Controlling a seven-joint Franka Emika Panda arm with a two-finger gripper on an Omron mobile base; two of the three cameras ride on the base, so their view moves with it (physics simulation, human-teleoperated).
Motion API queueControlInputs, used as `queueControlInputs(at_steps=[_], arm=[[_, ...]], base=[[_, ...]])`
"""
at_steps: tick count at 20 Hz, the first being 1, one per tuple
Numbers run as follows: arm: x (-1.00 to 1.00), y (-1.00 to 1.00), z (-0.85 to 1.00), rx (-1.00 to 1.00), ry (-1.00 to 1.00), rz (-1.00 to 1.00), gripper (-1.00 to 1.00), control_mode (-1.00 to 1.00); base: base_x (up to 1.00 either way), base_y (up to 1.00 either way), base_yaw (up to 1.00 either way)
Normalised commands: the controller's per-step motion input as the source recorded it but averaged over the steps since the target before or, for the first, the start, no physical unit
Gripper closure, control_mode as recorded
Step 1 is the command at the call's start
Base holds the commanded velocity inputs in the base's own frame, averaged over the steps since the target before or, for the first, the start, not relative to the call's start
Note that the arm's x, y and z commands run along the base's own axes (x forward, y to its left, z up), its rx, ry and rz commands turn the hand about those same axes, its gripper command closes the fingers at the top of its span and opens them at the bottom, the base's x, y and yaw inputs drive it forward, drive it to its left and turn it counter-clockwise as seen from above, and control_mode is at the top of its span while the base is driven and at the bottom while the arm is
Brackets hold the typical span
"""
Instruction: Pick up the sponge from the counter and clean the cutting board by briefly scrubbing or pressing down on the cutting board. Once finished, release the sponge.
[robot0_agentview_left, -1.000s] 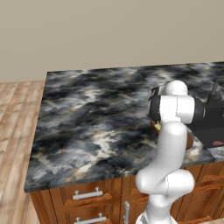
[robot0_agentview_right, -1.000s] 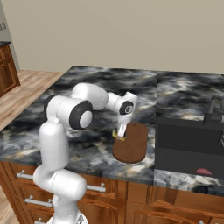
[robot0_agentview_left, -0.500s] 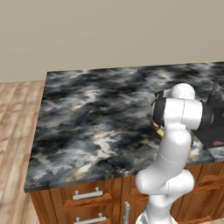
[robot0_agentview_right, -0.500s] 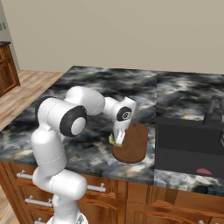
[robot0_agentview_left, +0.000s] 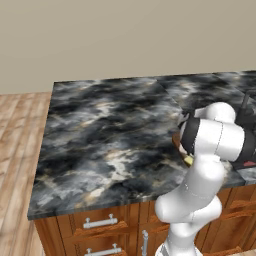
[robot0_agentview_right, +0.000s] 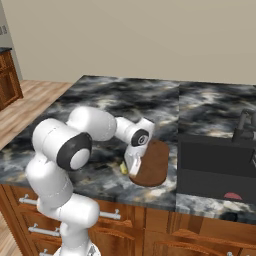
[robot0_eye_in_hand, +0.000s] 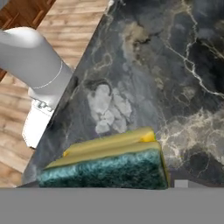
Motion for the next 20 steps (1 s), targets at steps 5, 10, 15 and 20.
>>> queueControlInputs(at_steps=[5,10,15,20], arm=[[-0.77,0.25,-0.21,0.02,0.08,0.05,1.0,-1.0],[0.0,0.83,0.04,0.0,0.09,0.14,1.0,-1.0],[0.3,0.97,0.11,-0.02,0.07,0.09,1.0,-1.0],[0.59,0.79,0.06,-0.02,0.07,0.01,1.0,-1.0]], base=[[0.0,0.0,0.0],[0.0,0.0,0.0],[0.0,0.0,0.0],[0.0,0.0,0.0]])
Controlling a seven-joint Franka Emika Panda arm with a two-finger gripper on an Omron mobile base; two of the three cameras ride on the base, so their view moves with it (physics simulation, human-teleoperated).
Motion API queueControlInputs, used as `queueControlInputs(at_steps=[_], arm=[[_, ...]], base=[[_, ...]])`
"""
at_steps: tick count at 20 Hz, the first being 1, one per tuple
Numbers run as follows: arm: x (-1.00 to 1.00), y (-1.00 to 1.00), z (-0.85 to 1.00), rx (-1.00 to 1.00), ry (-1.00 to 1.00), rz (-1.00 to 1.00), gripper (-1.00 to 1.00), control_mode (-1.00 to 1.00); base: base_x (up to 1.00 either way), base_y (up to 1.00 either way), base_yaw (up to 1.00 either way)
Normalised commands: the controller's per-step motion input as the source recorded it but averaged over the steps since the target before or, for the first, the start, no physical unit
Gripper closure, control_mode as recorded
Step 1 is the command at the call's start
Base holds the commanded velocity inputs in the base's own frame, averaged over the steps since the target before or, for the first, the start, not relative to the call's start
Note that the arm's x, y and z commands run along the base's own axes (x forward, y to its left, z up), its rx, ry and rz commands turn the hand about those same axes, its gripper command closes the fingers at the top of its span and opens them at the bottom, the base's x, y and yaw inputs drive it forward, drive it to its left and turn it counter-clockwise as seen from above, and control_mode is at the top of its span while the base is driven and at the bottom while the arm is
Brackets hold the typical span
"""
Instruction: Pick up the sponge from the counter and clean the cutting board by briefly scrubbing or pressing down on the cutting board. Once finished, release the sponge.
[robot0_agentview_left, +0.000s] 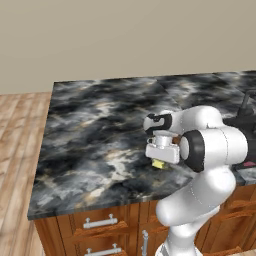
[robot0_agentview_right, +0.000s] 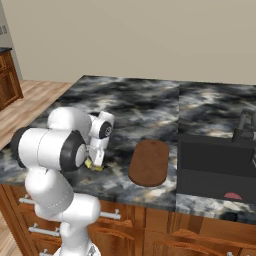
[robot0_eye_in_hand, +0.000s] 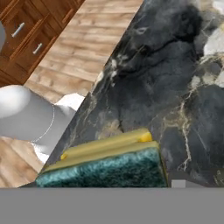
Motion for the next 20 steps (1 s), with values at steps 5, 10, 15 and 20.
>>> queueControlInputs(at_steps=[5,10,15,20], arm=[[0.64,0.38,-0.04,0.01,0.07,0.0,1.0,-1.0],[0.38,0.29,-0.35,0.0,0.03,0.0,-1.0,-1.0],[0.1,0.2,-0.3,0.0,0.0,0.0,-1.0,-1.0],[-0.1,0.07,0.01,0.0,-0.08,0.02,-1.0,-1.0]], base=[[0.0,0.0,0.0],[0.0,0.0,0.0],[0.0,0.0,0.0],[0.0,0.0,0.0]])
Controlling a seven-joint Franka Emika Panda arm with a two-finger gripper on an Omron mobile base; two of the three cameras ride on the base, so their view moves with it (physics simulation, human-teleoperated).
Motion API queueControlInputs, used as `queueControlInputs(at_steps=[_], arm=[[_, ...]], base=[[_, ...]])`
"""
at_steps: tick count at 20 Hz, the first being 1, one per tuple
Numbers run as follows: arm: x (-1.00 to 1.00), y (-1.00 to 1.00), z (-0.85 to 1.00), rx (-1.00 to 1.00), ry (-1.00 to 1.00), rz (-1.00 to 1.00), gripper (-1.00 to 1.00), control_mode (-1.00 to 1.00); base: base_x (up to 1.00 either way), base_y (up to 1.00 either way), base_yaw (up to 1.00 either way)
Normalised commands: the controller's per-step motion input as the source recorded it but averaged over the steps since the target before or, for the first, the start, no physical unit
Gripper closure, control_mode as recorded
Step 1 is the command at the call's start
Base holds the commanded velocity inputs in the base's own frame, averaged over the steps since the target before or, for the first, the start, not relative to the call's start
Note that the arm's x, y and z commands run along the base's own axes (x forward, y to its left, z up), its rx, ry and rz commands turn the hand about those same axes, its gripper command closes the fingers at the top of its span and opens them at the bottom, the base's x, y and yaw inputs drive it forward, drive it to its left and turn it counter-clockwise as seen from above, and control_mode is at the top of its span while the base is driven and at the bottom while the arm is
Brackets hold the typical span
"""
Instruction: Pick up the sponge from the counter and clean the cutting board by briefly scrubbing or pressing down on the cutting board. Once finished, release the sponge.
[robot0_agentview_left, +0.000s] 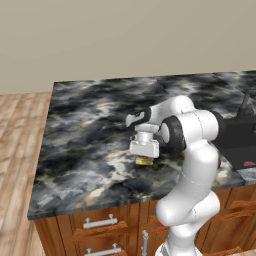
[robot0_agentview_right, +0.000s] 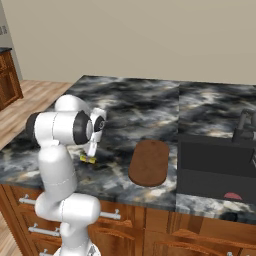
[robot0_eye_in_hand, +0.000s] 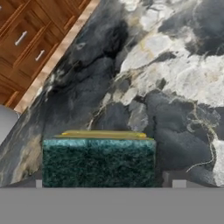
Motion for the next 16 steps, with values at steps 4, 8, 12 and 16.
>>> queueControlInputs(at_steps=[4,8,12,16], arm=[[-0.47,0.0,0.45,0.0,-0.24,0.13,-1.0,-1.0],[-0.44,0.0,0.74,-0.01,-0.31,0.08,-1.0,-1.0],[-0.52,0.0,0.68,-0.01,-0.33,0.06,-1.0,-1.0],[-0.59,0.0,0.63,-0.01,-0.35,0.05,-1.0,-1.0]], base=[[0.0,0.0,0.0],[0.0,0.0,0.0],[0.0,0.0,0.0],[0.0,0.0,0.0]])
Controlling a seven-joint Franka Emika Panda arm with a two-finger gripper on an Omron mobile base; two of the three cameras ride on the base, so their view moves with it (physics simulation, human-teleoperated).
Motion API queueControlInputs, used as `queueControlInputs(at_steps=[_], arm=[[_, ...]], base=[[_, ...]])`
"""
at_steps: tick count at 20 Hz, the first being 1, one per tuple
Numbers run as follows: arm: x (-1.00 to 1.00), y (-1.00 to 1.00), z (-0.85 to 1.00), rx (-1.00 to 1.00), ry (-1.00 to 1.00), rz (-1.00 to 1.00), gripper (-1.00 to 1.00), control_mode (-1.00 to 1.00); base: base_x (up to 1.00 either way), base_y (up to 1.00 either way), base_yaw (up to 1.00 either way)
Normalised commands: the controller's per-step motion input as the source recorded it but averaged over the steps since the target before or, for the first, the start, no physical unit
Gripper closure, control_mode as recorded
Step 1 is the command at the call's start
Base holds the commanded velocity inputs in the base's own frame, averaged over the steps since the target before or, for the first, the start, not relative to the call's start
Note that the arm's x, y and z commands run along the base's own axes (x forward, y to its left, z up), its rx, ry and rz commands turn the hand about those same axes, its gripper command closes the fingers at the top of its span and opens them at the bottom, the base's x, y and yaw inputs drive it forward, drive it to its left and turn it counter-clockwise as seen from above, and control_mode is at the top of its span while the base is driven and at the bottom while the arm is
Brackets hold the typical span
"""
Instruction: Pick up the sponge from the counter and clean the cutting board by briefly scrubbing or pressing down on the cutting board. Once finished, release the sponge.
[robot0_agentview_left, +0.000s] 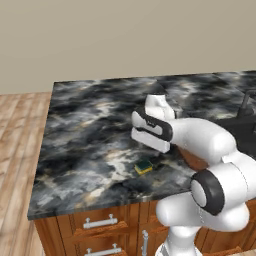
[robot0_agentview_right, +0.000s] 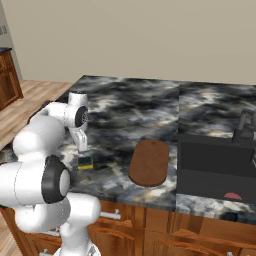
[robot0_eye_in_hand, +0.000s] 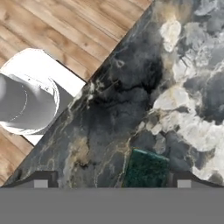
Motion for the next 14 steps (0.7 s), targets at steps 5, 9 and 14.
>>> queueControlInputs(at_steps=[5,9,14], arm=[[-0.62,0.0,0.65,0.0,-0.39,0.07,-1.0,-1.0],[-0.49,0.0,0.63,-0.02,-0.37,0.11,-1.0,-1.0],[-0.39,-0.02,0.61,-0.01,-0.33,0.17,-1.0,-1.0]], base=[[0.0,0.0,0.0],[0.0,0.0,0.0],[0.0,0.0,0.0]])
